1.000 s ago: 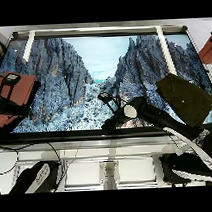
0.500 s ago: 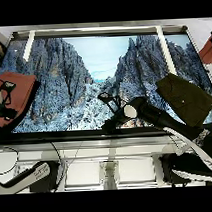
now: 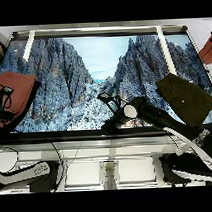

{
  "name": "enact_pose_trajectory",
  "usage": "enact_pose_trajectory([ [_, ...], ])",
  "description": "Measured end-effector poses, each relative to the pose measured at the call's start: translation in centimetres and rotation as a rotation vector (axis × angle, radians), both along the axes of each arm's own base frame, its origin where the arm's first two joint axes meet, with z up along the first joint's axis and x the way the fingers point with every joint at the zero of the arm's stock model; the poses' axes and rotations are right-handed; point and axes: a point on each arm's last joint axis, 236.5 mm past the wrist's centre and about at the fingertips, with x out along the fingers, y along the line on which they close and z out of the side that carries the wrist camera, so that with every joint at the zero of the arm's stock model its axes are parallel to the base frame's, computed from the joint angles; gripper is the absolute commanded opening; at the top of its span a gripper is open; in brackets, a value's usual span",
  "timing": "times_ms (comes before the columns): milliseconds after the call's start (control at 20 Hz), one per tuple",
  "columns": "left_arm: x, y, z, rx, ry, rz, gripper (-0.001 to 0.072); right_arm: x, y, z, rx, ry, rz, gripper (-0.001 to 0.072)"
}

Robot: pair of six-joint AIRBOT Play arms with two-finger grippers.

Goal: Fold the clothes and pants, and hang the long-sleeved shirts on hangers.

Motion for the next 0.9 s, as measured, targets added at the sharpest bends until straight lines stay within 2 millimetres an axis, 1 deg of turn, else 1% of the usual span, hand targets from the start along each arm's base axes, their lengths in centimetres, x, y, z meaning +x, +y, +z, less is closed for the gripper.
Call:
enact_pose_trajectory([
  [200,-0.8,0.4,-1.2,-0.005,0.050,0.016,0.0502,0.0,0.0,0.0,0.002,0.002,-0.001,0.0122],
  [450,-1.6,0.1,-2.0,-0.025,0.082,0.036,0.0503,0.0,0.1,0.0,0.004,0.000,-0.002,0.0122],
  [550,-1.9,-0.5,-2.6,-0.057,0.101,0.032,0.0464,0.1,0.1,0.0,0.005,-0.002,-0.003,0.0122],
  [650,-2.2,-0.9,-3.0,-0.079,0.118,0.026,0.0462,0.2,0.2,0.1,0.009,-0.007,-0.005,0.0121],
  [700,-2.2,-1.0,-3.1,-0.081,0.124,0.019,0.0416,0.2,0.2,0.1,0.009,-0.009,-0.005,0.0122],
  [750,-2.3,-0.9,-3.1,-0.079,0.129,0.016,0.0396,0.3,0.3,0.1,0.012,-0.012,-0.007,0.0121],
  [900,-2.5,0.0,-2.6,-0.037,0.129,0.028,0.0396,0.4,0.3,0.1,0.015,-0.017,-0.009,0.0122],
])
